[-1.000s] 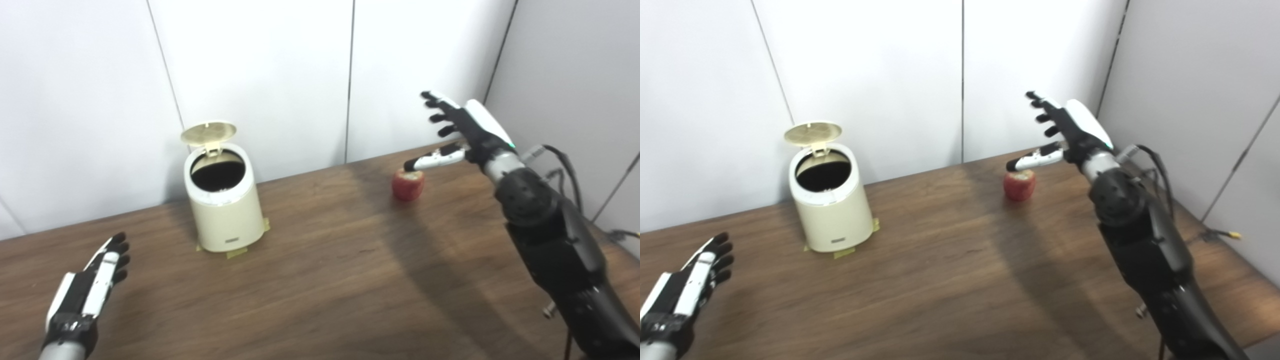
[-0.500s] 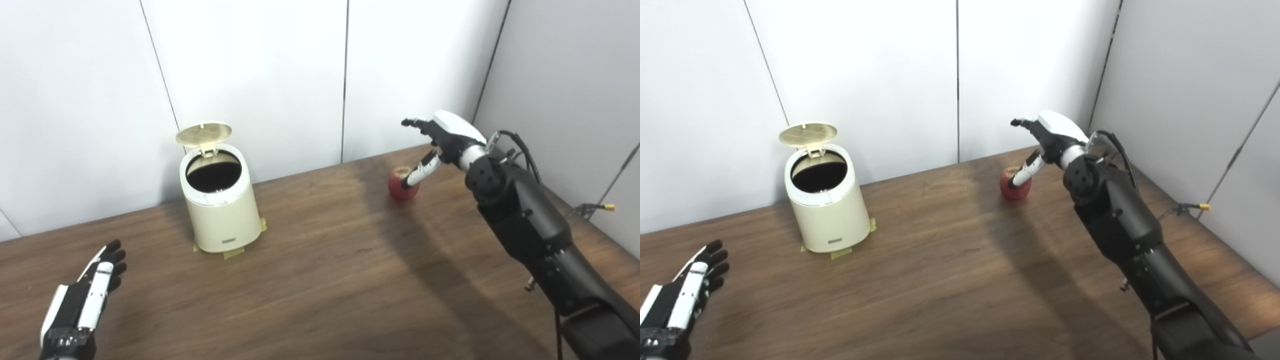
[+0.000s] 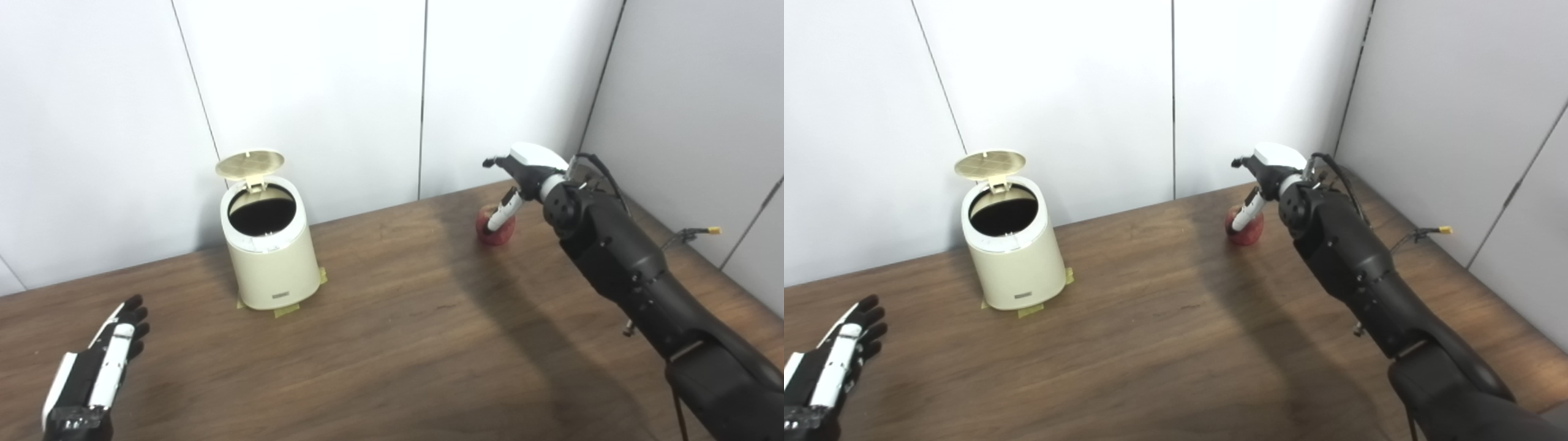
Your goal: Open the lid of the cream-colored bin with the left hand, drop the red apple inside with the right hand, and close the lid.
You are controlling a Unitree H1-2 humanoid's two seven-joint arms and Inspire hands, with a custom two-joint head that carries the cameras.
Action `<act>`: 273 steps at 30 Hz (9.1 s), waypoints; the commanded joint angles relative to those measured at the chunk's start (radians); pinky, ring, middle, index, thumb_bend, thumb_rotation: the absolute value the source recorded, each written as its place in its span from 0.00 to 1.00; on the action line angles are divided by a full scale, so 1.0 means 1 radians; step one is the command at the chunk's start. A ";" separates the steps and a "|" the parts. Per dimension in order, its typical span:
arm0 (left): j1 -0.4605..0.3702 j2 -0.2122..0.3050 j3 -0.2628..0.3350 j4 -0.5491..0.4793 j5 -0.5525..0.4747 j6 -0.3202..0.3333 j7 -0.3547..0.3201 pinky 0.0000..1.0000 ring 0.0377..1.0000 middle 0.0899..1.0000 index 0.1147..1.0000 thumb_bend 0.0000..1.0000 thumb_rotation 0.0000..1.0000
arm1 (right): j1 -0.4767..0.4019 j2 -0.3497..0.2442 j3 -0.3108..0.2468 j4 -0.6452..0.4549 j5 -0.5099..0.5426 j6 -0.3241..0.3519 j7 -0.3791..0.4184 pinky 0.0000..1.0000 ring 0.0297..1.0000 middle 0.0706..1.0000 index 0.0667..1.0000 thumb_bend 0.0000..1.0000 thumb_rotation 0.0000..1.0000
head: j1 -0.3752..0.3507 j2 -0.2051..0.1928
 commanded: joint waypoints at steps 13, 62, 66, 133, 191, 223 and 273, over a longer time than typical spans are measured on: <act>-0.029 0.025 0.015 -0.069 -0.004 -0.003 0.003 0.92 0.91 0.92 0.94 0.31 0.92 | -0.058 -0.012 -0.006 0.075 0.012 -0.008 -0.005 0.74 0.86 0.88 0.83 0.94 0.22 | 0.013 0.013; -0.034 0.053 -0.001 -0.053 -0.011 -0.005 -0.011 0.95 0.91 0.93 0.96 0.36 0.89 | -0.043 0.013 0.027 0.223 0.125 -0.121 -0.282 0.58 0.56 0.53 0.55 0.67 0.01 | 0.036 0.035; -0.032 0.063 -0.013 -0.052 0.004 -0.006 -0.016 0.93 0.92 0.92 0.94 0.36 0.94 | -0.030 0.009 0.023 0.221 0.128 -0.164 -0.338 0.50 0.43 0.47 0.45 0.53 0.00 | 0.038 0.037; 0.030 -0.045 -0.118 -0.031 0.138 -0.018 0.048 0.87 0.90 0.92 0.95 0.46 0.97 | -0.226 0.485 0.100 -0.069 0.046 -0.383 -0.431 0.33 0.38 0.47 0.50 0.50 0.00 | 0.341 0.005; 0.024 -0.076 -0.134 -0.031 0.169 -0.027 0.063 0.85 0.92 0.91 0.95 0.47 0.87 | -0.263 0.438 0.133 0.107 0.070 -0.376 -0.450 0.61 0.69 0.68 0.54 0.86 0.29 | 0.378 0.002; -0.098 -0.100 -0.059 0.028 0.138 -0.018 0.101 0.87 0.86 0.87 0.91 0.41 0.92 | -0.013 0.413 -0.100 -0.203 0.272 -0.226 -0.414 0.35 0.41 0.45 0.49 0.50 0.00 | 0.405 -0.004; -0.754 0.011 -0.184 0.534 0.191 -0.146 0.034 0.84 0.87 0.85 0.86 0.43 0.99 | 0.492 0.641 -0.381 -0.393 1.060 -0.232 -0.340 0.89 0.90 0.90 0.88 0.55 0.95 | 0.488 -0.090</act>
